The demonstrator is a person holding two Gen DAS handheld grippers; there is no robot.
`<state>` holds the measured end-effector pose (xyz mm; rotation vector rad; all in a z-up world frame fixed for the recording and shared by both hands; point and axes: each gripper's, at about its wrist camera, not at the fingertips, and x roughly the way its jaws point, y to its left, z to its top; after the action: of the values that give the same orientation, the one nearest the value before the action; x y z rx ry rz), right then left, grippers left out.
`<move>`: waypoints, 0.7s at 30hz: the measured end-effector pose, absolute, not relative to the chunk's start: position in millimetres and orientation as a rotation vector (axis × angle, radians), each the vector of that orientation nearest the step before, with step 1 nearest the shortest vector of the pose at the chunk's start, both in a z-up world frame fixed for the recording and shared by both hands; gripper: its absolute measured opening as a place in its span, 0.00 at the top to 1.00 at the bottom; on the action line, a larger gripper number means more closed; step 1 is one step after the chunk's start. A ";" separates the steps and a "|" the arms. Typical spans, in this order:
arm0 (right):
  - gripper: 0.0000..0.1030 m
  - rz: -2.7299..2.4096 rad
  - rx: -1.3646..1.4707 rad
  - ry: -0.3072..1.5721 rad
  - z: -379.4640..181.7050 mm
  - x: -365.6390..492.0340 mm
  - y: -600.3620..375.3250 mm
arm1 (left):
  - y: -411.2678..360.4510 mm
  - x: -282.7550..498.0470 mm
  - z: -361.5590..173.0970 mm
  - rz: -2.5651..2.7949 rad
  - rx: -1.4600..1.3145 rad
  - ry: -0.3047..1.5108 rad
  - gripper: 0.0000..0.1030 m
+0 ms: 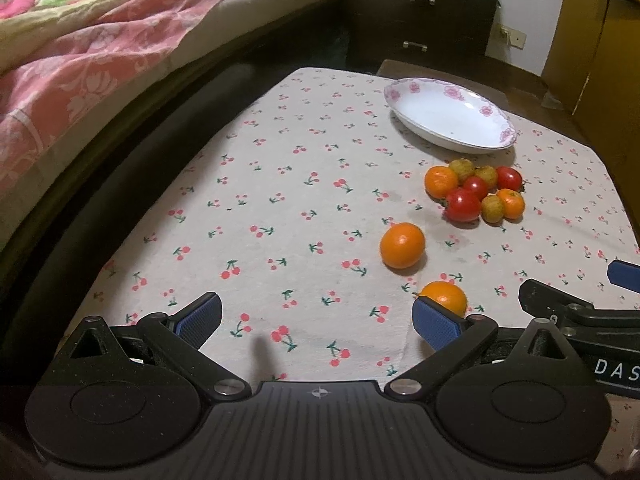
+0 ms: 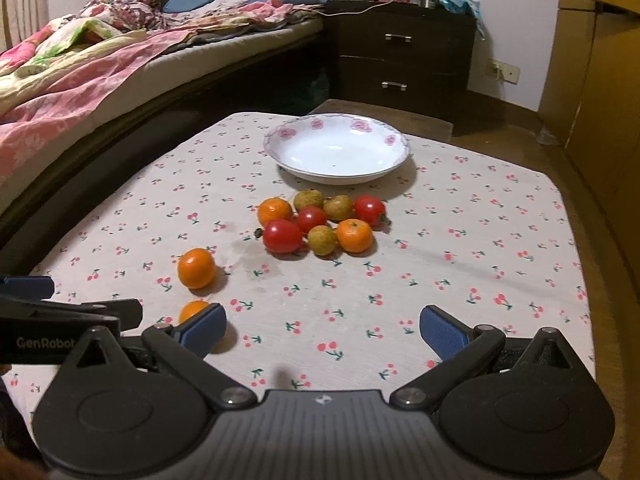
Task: Organize fruits
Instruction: 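Move both tools toward the two loose oranges on the cloth, then grasp one orange with the right gripper while the left gripper grasps the other orange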
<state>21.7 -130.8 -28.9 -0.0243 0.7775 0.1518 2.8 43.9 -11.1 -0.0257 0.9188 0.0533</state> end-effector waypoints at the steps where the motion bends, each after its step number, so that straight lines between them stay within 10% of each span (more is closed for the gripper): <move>1: 0.00 0.156 -0.025 0.781 -29.6 23.4 -129.3 | 45.4 3.2 -11.7 0.058 -0.027 0.924 0.00; 13: 0.05 0.310 -0.052 0.806 -39.1 35.6 -107.0 | 68.7 5.6 -11.1 0.156 -0.037 0.934 0.00; 21: 0.45 0.484 -0.078 0.863 -53.7 43.5 -84.3 | 79.5 6.3 -0.5 0.196 -0.044 0.882 0.00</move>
<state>43.5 -84.3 -53.7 -0.0776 0.8635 0.4845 6.3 79.5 -0.5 -0.0437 0.8819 0.1963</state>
